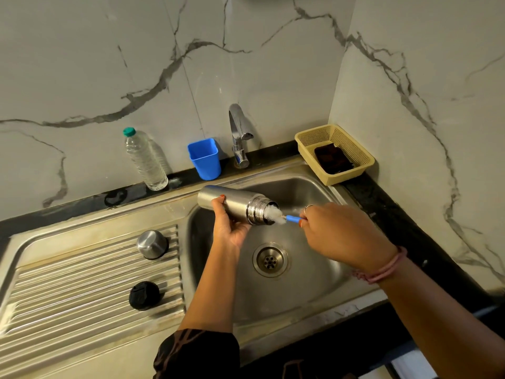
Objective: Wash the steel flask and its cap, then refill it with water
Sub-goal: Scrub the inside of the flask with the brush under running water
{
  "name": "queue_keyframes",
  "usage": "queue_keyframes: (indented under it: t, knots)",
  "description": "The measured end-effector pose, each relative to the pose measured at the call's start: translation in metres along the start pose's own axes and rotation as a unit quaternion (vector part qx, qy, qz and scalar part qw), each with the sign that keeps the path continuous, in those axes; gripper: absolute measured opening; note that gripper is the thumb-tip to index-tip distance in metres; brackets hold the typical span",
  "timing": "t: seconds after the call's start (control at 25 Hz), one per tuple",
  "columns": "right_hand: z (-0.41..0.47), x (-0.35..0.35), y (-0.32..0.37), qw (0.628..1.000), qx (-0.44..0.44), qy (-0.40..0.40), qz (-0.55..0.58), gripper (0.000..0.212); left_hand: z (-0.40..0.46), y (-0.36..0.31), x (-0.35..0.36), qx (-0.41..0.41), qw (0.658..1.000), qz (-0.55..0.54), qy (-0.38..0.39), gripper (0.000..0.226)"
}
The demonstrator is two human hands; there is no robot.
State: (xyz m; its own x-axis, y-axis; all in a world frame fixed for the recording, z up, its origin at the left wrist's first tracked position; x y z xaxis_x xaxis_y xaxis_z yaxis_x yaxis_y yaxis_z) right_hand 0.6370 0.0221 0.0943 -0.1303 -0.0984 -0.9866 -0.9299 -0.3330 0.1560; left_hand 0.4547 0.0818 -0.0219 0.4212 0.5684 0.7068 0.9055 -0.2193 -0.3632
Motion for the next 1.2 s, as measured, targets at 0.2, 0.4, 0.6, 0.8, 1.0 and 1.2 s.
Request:
queue_keyframes:
  t: [0.2,0.4,0.6,0.8,1.0,1.2]
  knots:
    - [0.009,0.018,0.019,1.0,0.001,-0.015,-0.025,0.022,0.003,0.002,0.002,0.003,1.0,0.01,0.001,0.056]
    - [-0.009,0.003,0.003,0.998,-0.016,0.05,-0.027,0.019,0.002,0.002,-0.003,-0.031,0.999,0.016,0.02,0.056]
    - [0.011,0.022,0.02,0.998,0.005,0.061,-0.014,0.023,0.007,0.008,-0.007,-0.022,0.999,0.043,-0.001,0.066]
    - [0.007,0.01,-0.002,0.991,0.005,0.134,0.024,0.015,0.011,0.001,-0.012,-0.021,0.999,0.036,0.008,0.081]
    - [0.024,0.039,0.002,0.988,0.041,0.119,0.092,0.019,0.008,0.007,-0.012,0.0,0.998,0.064,0.001,0.06]
    - [0.024,0.044,-0.016,0.989,0.04,0.08,0.121,0.032,0.012,0.001,-0.016,0.017,0.998,0.049,-0.027,0.058]
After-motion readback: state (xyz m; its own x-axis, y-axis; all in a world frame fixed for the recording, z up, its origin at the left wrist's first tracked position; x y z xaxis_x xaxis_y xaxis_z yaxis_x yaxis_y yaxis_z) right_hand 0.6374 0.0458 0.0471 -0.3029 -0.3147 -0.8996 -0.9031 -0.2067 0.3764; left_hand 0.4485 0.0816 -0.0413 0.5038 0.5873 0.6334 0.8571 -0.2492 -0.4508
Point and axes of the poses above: each hand's wrist, its own z-axis towards the middle knuckle, its own x-axis out of the palm, y = z × x, the point moved 2 cm from there along z, towards the middle knuckle, and after that the axes turned 3 degrees about z, right-handed, at the moved point
